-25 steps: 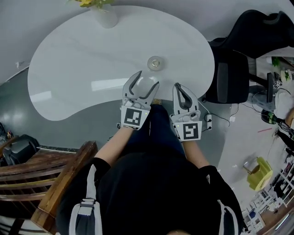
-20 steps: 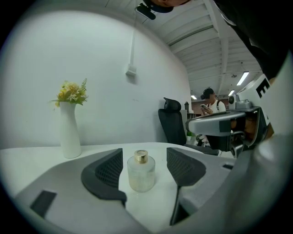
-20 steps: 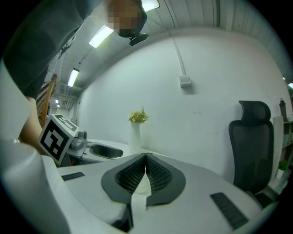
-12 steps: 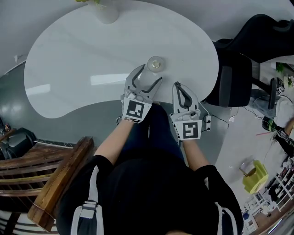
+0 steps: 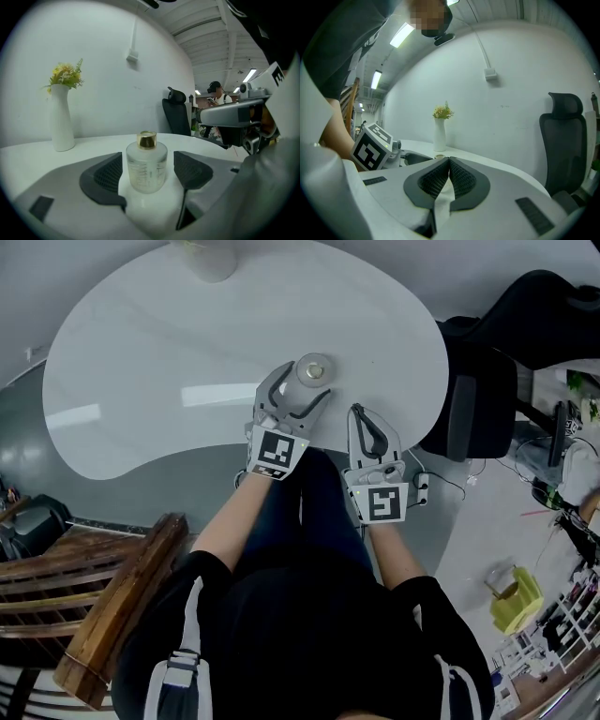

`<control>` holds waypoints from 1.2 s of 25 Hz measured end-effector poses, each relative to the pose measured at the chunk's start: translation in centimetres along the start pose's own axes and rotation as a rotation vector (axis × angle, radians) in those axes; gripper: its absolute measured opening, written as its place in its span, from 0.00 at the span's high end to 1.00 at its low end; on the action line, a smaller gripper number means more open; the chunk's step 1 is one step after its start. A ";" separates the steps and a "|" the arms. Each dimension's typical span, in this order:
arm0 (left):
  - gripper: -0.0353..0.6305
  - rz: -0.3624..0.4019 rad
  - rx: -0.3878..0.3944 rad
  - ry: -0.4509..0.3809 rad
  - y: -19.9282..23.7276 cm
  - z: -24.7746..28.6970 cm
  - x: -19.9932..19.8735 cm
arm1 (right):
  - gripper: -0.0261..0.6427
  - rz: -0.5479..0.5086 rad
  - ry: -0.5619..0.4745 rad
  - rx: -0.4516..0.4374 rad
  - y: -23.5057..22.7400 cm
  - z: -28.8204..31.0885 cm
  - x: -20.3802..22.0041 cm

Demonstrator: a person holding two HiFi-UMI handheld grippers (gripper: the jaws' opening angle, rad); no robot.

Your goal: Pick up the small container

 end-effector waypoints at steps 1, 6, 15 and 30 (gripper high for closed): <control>0.44 -0.004 -0.001 -0.002 0.1 0.1 0.0 | 0.93 0.000 0.002 -0.001 0.0 0.1 0.1; 0.42 0.007 0.007 0.017 0.4 1.1 0.2 | 0.93 0.011 0.002 0.000 -0.3 0.4 0.1; 0.41 -0.002 0.005 0.030 0.8 2.5 0.3 | 0.93 0.008 0.001 0.003 -0.4 0.3 0.2; 0.44 0.021 0.011 0.078 0.9 3.8 0.2 | 0.93 0.000 -0.008 0.014 -0.9 0.3 -0.8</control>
Point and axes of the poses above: the fingertips, and each gripper's own axes: z forward along the fingers, y to its left, x out of its underside, the point moved 2 cm from there along -z, backward along the fingers
